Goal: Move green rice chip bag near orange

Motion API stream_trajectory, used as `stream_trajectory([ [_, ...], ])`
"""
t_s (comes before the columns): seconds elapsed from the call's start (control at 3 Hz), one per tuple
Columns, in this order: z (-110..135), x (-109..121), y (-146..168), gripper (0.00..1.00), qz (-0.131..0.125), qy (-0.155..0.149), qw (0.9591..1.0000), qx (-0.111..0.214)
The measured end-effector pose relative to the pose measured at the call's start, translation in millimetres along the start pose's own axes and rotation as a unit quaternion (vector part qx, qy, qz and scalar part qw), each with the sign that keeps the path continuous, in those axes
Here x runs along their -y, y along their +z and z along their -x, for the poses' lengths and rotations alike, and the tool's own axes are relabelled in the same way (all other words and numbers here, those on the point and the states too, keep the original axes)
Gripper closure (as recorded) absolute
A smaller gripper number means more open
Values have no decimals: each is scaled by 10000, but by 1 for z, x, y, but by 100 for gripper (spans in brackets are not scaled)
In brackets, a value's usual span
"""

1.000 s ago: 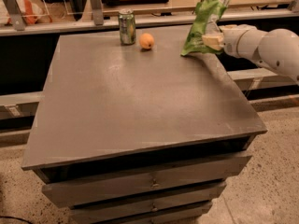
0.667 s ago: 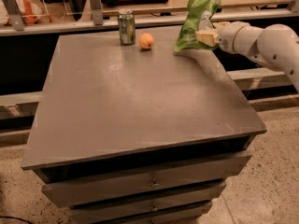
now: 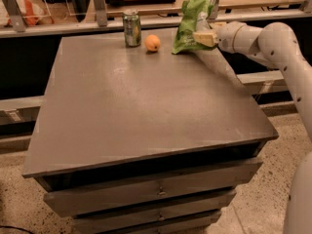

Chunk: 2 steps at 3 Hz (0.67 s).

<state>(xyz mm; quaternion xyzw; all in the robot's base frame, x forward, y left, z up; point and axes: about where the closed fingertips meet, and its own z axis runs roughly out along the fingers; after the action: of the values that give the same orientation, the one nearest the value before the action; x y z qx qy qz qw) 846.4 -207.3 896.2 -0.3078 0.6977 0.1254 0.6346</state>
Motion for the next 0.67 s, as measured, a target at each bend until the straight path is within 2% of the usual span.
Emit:
stream_trajectory([
  [0.33, -6, -5, 14, 100, 315, 26, 9995, -29],
  [0.67, -4, -16, 16, 100, 726, 50, 9973, -117],
])
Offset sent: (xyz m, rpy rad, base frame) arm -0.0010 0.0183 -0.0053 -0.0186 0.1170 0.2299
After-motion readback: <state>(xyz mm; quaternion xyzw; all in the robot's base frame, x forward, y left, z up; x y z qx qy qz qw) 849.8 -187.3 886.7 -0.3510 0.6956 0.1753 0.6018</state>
